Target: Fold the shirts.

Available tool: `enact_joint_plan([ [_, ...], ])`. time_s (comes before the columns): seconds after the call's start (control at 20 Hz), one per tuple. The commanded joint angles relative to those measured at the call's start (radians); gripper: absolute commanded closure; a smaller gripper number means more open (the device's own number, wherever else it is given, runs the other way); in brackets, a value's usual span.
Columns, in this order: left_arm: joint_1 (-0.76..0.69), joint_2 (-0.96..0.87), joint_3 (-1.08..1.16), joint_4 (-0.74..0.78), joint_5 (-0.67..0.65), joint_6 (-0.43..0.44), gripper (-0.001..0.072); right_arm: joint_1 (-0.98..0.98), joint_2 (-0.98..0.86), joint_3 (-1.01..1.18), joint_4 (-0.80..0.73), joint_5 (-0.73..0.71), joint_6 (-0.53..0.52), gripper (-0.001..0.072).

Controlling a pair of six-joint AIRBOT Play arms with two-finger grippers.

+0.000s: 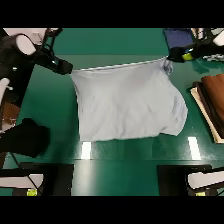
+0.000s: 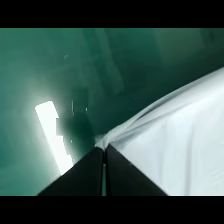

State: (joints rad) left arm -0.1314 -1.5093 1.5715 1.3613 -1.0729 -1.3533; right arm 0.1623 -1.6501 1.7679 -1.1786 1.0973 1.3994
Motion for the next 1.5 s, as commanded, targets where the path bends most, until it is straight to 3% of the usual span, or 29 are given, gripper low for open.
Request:
enact_joint_plan([
  [0.0, 0.0, -0.103, -0.01, 0.02, 0.141, -0.001, 0.0684, 0.016, -0.102, -0.011, -0.018, -0.104, 0.0, 0.0701],
  [0.1, 0.0, -0.107, -0.01, 0.02, 0.179, -0.003, 0.0683, 0.016, -0.116, -0.011, -0.017, -0.118, 0.0, 0.07],
  [0.15, 0.0, -0.107, -0.008, 0.02, 0.183, -0.006, 0.0603, 0.016, -0.117, -0.011, -0.018, -0.127, 0.0, 0.0693],
  [0.2, 0.0, -0.107, -0.007, 0.02, 0.181, -0.012, 0.0301, 0.015, -0.116, -0.008, -0.017, -0.131, 0.0, 0.0565],
  [0.25, 0.002, -0.107, -0.005, 0.021, 0.171, -0.016, 0.0082, 0.009, -0.116, 0.003, -0.018, -0.121, 0.0, 0.0328],
  [0.3, 0.002, -0.106, 0.003, 0.031, 0.145, -0.02, 0.0085, 0.002, -0.114, 0.022, -0.018, -0.088, 0.0, 0.0275],
  [0.5, 0.051, -0.058, 0.062, 0.063, -0.071, -0.029, 0.0086, -0.051, -0.034, 0.051, -0.018, 0.117, -0.03, 0.0284],
  [0.65, 0.149, 0.011, 0.014, -0.066, -0.23, -0.015, 0.0087, -0.094, 0.107, -0.095, -0.017, 0.215, -0.048, 0.0284],
  [0.75, 0.205, 0.073, -0.122, -0.221, -0.274, 0.04, 0.0086, -0.115, 0.214, -0.241, 0.015, 0.264, -0.048, 0.0284],
  [0.9, 0.227, 0.196, -0.405, -0.292, -0.251, 0.074, 0.0086, -0.146, 0.341, -0.441, 0.135, 0.302, -0.116, 0.0285],
  [1.1, 0.224, 0.327, -0.734, -0.339, -0.181, 0.095, 0.0086, -0.159, 0.449, -0.613, 0.167, 0.278, -0.12, 0.0285],
  [1.3, 0.223, 0.358, -0.883, -0.464, -0.118, 0.187, 0.0086, -0.159, 0.516, -0.702, 0.167, 0.248, -0.119, 0.0285],
  [1.45, 0.223, 0.357, -0.937, -0.465, -0.077, 0.188, 0.0086, -0.159, 0.543, -0.716, 0.167, 0.247, -0.119, 0.0284],
])
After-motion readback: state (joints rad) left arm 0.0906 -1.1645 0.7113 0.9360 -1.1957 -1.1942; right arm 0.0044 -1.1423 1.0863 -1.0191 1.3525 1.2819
